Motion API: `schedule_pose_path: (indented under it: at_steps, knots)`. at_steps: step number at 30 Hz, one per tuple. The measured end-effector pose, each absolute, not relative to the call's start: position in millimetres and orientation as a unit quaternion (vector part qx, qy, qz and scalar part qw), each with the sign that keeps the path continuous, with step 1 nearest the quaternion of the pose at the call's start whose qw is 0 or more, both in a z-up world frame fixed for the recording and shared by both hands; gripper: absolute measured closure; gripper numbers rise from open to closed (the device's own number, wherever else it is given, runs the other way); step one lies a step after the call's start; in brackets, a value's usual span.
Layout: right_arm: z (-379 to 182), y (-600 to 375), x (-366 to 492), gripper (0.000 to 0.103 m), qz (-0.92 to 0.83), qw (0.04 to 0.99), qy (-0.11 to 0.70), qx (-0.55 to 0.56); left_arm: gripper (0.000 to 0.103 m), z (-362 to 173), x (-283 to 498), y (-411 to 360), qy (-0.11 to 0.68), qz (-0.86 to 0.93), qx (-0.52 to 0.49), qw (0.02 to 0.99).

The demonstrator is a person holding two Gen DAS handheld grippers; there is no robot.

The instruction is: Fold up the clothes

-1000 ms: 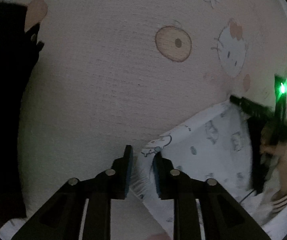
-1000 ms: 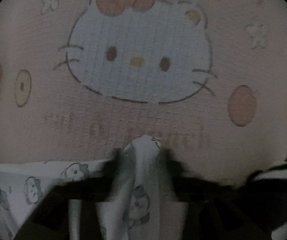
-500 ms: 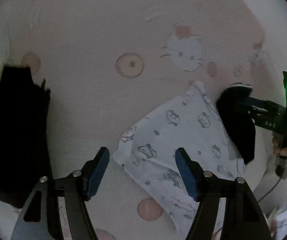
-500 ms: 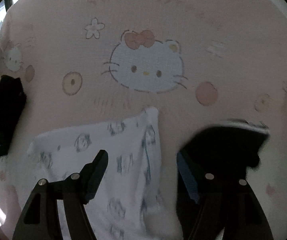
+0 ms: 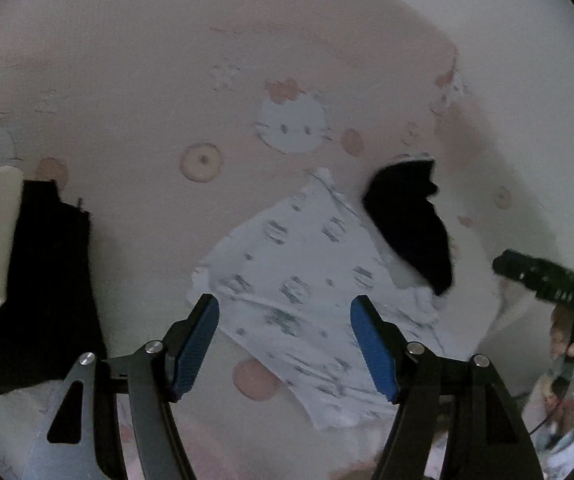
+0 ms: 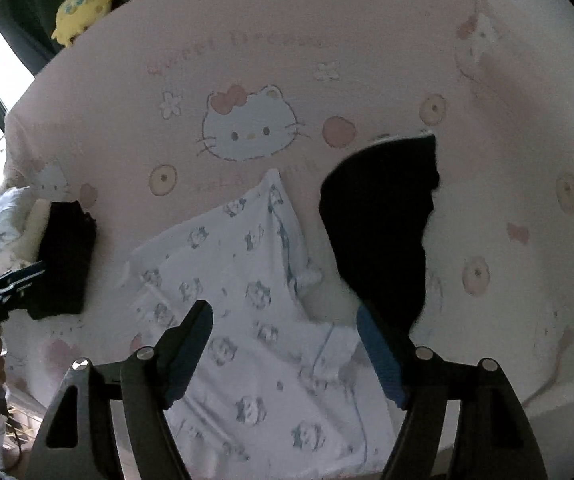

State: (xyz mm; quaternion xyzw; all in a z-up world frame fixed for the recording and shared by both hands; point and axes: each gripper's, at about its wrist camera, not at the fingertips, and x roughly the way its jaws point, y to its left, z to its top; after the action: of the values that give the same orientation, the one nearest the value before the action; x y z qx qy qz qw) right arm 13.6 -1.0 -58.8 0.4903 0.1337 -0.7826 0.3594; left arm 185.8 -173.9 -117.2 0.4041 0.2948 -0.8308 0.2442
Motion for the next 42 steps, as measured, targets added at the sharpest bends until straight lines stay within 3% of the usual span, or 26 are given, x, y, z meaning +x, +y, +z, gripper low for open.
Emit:
schedule_pose_path:
  at_steps: [6, 15, 26, 32, 42]
  knots:
    - [-60, 19, 46, 0.029, -0.782, 0.346, 0.163, 0.492, 0.037, -88, 182, -150, 0.288, -0.847, 0.391, 0.218]
    - [-62, 25, 64, 0.029, -0.775, 0.363, 0.176, 0.486, 0.037, -53, 173, -129, 0.204, -0.866, 0.405, 0.211]
    - [-98, 36, 32, 0.029, -0.766, 0.348, 0.125, 0.526, 0.037, -100, 174, -101, 0.155, -0.872, 0.420, 0.199]
    - [-129, 55, 9, 0.029, -0.755, 0.321, 0.061, 0.569, 0.037, -150, 178, -96, 0.220, -0.863, 0.407, 0.204]
    - [-160, 51, 2, 0.029, -0.743, 0.338, 0.084, 0.571, 0.037, -221, 183, -107, 0.320, -0.825, 0.409, 0.224]
